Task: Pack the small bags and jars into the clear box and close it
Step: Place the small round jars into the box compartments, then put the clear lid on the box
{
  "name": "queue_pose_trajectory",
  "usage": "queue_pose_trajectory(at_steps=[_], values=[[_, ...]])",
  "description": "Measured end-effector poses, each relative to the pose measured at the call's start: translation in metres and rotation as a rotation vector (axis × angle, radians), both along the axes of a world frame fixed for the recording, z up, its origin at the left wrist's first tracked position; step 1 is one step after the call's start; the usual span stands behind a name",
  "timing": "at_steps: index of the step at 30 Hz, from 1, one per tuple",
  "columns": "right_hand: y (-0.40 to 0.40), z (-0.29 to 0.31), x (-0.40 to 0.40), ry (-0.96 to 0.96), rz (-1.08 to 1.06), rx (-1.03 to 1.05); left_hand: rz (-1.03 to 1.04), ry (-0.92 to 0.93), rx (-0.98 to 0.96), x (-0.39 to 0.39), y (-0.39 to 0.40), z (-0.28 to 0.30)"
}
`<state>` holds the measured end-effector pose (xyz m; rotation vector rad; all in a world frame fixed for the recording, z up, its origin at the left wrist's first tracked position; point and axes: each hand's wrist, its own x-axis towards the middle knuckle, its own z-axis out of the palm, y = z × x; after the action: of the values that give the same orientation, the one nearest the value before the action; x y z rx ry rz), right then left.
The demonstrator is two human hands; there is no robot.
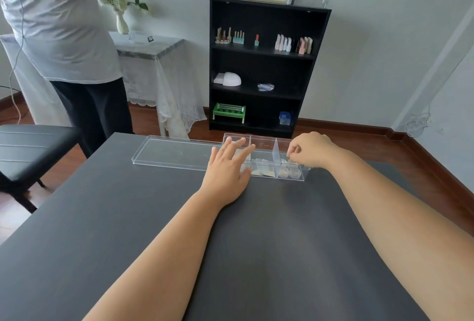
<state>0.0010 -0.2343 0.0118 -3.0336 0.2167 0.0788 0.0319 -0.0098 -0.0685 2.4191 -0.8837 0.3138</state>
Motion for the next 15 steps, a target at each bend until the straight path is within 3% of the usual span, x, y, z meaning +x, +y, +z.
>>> queue_pose_trajectory(at_steps=[4,7,10,15], values=[[-0.008,-0.014,-0.021,-0.491,0.032,0.183,0.009,0.017,-0.159,0.013,0.035,0.009],[-0.01,-0.037,-0.048,-0.802,0.042,0.34,0.081,0.163,-0.139,0.03,0.077,0.009],[-0.009,-0.068,-0.072,-0.864,0.007,0.368,0.159,0.22,0.012,0.043,0.118,0.004],[0.001,-0.087,-0.085,-0.887,0.053,0.411,0.247,0.163,0.148,0.039,0.17,0.008]])
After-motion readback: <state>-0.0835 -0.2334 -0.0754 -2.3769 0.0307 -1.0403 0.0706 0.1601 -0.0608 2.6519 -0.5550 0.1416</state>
